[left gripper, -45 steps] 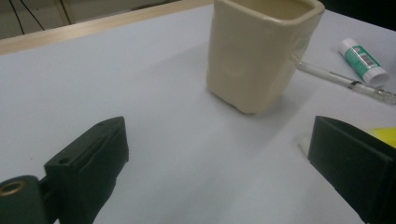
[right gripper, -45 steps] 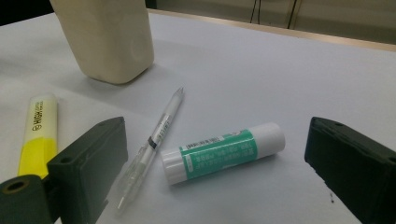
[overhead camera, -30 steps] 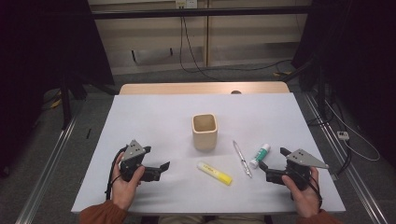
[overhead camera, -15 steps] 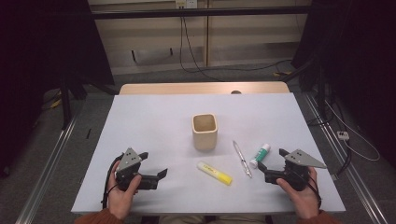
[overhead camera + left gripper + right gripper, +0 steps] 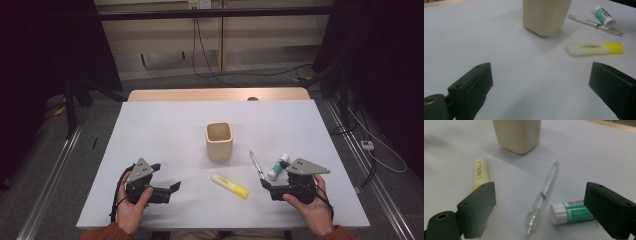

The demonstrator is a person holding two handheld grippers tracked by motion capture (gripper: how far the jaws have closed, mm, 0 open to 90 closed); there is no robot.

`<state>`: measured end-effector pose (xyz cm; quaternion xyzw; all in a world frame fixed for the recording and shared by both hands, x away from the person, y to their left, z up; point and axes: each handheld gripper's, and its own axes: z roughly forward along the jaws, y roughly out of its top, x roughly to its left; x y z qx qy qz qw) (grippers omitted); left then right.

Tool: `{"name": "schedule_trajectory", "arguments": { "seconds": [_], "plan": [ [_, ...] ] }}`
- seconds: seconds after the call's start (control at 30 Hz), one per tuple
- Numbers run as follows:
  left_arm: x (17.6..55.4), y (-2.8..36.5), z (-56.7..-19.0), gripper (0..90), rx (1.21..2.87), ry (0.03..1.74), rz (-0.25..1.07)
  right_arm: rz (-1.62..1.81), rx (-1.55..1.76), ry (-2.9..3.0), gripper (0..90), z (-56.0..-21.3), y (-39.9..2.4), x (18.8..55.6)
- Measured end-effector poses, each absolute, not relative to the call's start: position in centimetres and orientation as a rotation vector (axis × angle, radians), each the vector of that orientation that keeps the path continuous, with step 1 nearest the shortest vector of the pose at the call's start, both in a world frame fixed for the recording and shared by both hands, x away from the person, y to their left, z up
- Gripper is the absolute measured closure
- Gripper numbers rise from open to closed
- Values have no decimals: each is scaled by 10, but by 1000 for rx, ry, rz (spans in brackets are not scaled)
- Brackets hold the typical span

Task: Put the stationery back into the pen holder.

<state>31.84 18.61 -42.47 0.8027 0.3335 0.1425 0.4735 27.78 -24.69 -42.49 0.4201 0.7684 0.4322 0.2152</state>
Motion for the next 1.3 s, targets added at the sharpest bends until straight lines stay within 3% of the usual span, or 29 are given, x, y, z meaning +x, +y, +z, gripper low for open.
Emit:
{"name": "schedule_trajectory", "arguments": {
  "seconds": [0.53, 0.63, 1.3],
  "plan": [
    [319, 187, -425, 51, 1960, 817, 338, 1182, 1087, 2355, 117, -421, -216, 283],
    [320, 187, -426, 51, 1960, 818, 335, 1198, 1062, 2400, 186, -421, -210, 283],
    [320, 187, -425, 51, 1965, 816, 334, 1163, 912, 2533, 351, -430, -183, 288]
  ]
}}
